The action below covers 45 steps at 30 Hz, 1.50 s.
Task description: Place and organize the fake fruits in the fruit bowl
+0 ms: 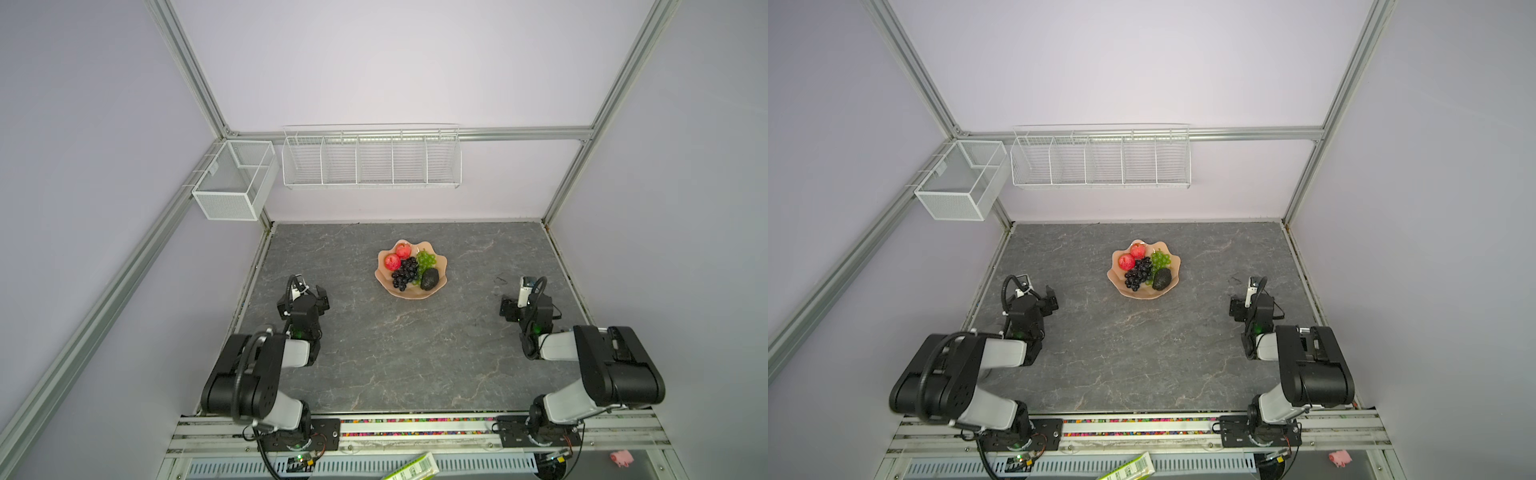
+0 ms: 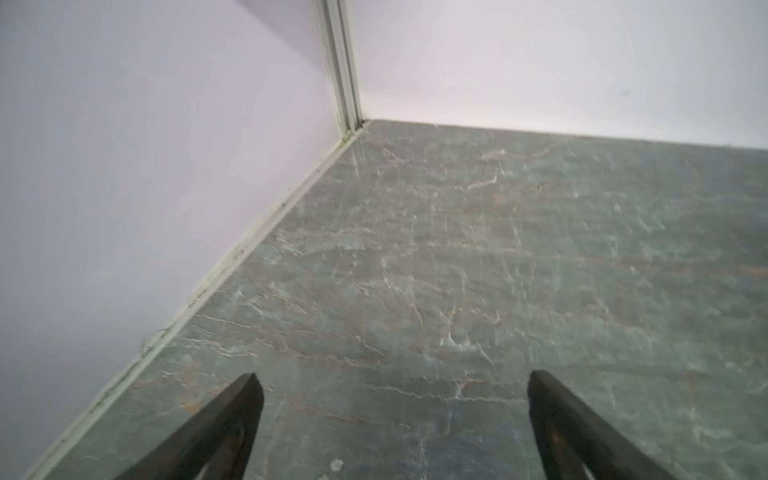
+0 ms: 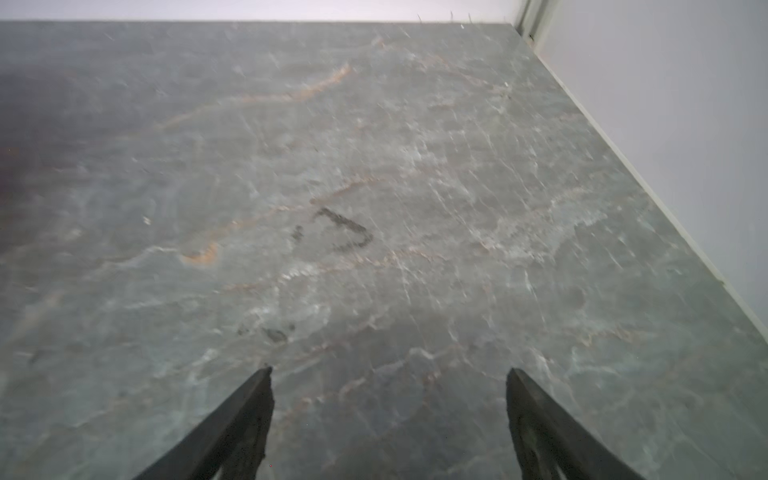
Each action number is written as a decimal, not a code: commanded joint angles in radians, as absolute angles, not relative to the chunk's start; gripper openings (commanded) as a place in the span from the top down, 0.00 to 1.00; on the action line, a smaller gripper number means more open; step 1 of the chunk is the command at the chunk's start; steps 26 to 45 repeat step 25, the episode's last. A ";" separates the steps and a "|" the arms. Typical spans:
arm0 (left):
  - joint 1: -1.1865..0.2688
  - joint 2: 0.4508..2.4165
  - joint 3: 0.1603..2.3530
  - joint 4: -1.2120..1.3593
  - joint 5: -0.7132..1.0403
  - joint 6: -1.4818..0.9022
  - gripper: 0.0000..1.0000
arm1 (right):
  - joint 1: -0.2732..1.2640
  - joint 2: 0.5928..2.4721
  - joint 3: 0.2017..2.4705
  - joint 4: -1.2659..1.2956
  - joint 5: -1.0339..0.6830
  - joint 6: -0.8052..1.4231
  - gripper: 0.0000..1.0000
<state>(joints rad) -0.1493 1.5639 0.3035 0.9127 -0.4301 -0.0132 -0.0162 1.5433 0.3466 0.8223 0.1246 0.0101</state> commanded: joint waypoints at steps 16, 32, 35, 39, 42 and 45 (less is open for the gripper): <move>-0.134 1.565 0.364 0.991 -0.428 0.002 0.01 | -0.010 1.534 0.385 0.871 0.054 -0.032 0.12; -0.134 1.565 0.364 0.991 -0.428 0.003 0.01 | 0.009 1.533 0.382 0.875 0.093 -0.046 0.12; -0.134 1.565 0.364 0.991 -0.428 0.003 0.01 | 0.009 1.533 0.382 0.875 0.093 -0.046 0.12; -0.134 1.565 0.364 0.991 -0.428 0.003 0.01 | 0.009 1.533 0.382 0.875 0.093 -0.046 0.12; -0.134 1.565 0.364 0.991 -0.428 0.003 0.01 | 0.009 1.533 0.382 0.875 0.093 -0.046 0.12; -0.134 1.565 0.364 0.991 -0.428 0.003 0.01 | 0.009 1.533 0.382 0.875 0.093 -0.046 0.12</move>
